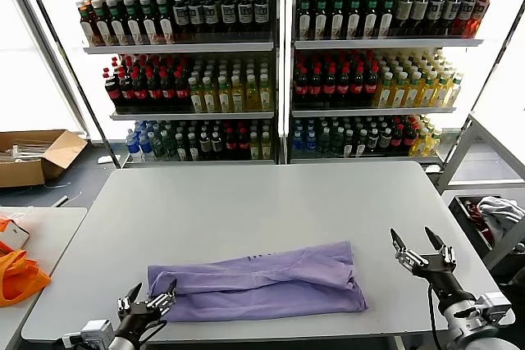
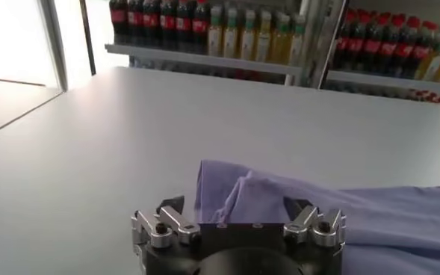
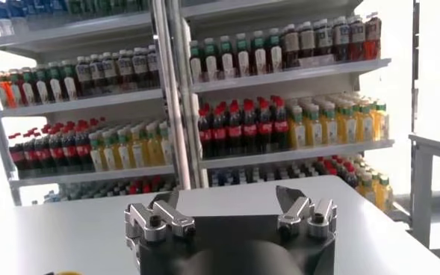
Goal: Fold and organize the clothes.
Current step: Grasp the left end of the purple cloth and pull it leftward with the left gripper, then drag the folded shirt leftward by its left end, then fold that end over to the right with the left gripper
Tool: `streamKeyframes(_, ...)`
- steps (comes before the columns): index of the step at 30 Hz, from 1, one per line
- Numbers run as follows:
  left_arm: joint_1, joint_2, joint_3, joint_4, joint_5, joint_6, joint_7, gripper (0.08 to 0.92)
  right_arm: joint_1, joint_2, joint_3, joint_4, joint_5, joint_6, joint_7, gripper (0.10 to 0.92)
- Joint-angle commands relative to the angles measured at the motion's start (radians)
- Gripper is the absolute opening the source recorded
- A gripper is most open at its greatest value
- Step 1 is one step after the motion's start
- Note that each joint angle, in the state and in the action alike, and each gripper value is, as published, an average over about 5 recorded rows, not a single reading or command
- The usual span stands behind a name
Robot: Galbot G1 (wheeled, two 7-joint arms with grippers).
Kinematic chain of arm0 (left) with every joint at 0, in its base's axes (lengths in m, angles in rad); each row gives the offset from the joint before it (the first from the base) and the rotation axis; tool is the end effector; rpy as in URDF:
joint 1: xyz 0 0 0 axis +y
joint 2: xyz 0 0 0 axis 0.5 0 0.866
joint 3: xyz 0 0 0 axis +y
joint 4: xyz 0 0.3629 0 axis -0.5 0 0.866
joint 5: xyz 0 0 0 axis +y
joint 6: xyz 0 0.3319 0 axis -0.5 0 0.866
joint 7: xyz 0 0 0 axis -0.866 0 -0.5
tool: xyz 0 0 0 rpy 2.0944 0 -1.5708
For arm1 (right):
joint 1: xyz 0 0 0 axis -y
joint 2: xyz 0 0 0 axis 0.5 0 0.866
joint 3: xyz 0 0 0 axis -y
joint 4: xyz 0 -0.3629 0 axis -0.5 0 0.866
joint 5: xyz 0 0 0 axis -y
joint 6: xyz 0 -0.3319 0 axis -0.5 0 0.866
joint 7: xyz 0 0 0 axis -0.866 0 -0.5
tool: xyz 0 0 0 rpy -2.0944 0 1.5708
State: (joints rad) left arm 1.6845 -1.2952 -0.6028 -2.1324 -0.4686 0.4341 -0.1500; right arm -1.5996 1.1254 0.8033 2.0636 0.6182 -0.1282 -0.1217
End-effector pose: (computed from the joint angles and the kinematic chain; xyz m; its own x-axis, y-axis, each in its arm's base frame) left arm 0.1221 0.0720 -0.3057 -0.8638 0.0057 0.5038 -0.0657 0.9901 -0.1237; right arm 0.1600 -0.1616 -0.2760 -0.9873 -0.1177 0.1063 -0.1058 0.9881 0.1112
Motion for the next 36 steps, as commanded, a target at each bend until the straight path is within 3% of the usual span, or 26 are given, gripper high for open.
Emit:
streamKeyframes(1, -0.008, -0.061, 0.045, 0.035, 0.03, 0.004, -0.055, 0.707, -0.016, 0.008, 0.011, 0.006, 0.004, 0.015, -0.009, 0.823)
streamKeyframes(19, 0.003, -0.062, 0.039, 0.048, 0.003, -0.016, -0.036, 0.19, -0.013, 0.01, 0.005, 0.028, 0.016, 0.012, -0.009, 0.823)
streamKeyframes(24, -0.004, -0.032, -0.027, 0.004, -0.087, -0.017, -0.019, 0.113, -0.008, 0.009, 0.008, 0.026, 0.024, 0.01, -0.008, 0.823)
streamKeyframes(30, -0.025, 0.124, -0.255, -0.02, -0.218, -0.003, 0.05, 0.103, -0.001, 0.001, 0.015, 0.021, 0.04, 0.008, -0.007, 0.823)
streamKeyframes(36, -0.063, 0.354, -0.497, 0.115, -0.311, 0.01, 0.139, 0.102, 0.001, -0.003, 0.012, 0.018, 0.048, 0.012, -0.016, 0.823)
